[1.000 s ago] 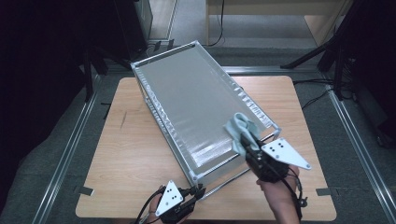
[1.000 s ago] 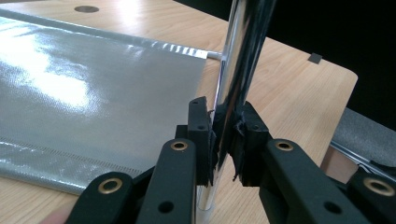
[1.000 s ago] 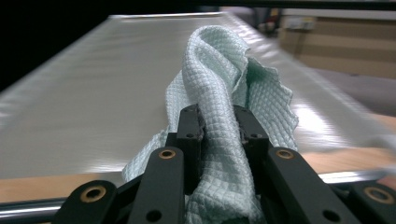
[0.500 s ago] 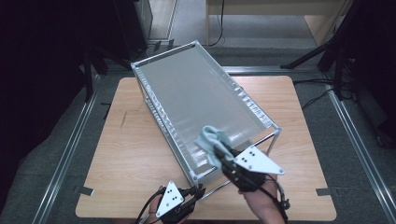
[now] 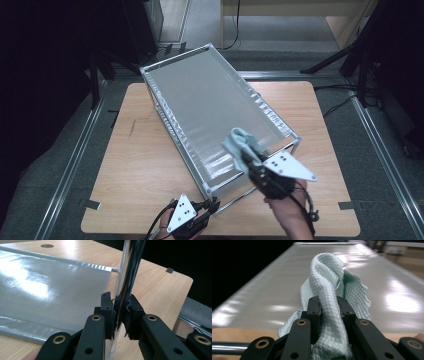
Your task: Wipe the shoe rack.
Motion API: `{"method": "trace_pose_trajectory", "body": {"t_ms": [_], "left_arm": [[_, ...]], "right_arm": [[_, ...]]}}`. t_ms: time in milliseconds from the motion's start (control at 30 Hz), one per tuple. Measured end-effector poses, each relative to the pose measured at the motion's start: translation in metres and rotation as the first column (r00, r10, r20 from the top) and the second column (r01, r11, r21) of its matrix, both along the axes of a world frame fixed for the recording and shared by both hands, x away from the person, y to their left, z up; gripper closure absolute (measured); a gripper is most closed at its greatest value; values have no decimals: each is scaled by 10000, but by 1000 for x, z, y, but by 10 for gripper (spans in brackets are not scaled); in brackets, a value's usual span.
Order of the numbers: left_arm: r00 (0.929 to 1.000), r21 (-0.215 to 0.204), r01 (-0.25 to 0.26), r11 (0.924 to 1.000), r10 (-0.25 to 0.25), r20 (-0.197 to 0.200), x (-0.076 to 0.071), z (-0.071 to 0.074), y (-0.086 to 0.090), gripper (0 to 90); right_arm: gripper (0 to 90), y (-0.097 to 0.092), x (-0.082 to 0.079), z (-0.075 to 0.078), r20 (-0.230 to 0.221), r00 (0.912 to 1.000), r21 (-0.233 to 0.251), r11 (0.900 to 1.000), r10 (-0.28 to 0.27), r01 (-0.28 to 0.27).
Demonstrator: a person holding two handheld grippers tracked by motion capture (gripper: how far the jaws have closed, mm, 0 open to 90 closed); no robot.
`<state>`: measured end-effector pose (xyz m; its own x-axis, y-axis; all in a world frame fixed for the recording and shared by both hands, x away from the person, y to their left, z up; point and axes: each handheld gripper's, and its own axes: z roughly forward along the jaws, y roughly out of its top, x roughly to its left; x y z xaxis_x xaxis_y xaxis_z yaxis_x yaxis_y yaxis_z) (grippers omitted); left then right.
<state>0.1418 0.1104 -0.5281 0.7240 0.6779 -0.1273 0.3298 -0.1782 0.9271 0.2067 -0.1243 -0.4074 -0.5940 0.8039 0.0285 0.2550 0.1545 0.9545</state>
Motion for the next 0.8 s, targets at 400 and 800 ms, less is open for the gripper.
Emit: {"method": "trace_pose_trajectory", "body": {"t_ms": [400, 800], "left_arm": [[10000, 34, 48, 10000, -48, -17, 0, 0, 0, 803], [9999, 16, 113, 9999, -113, 18, 1, 0, 1, 803]], "right_arm": [[763, 0, 5, 1, 86, 9992, -250, 9989, 387, -385], [763, -67, 21, 5, -240, 9835, 733, 9809, -1791, 1804]]}}
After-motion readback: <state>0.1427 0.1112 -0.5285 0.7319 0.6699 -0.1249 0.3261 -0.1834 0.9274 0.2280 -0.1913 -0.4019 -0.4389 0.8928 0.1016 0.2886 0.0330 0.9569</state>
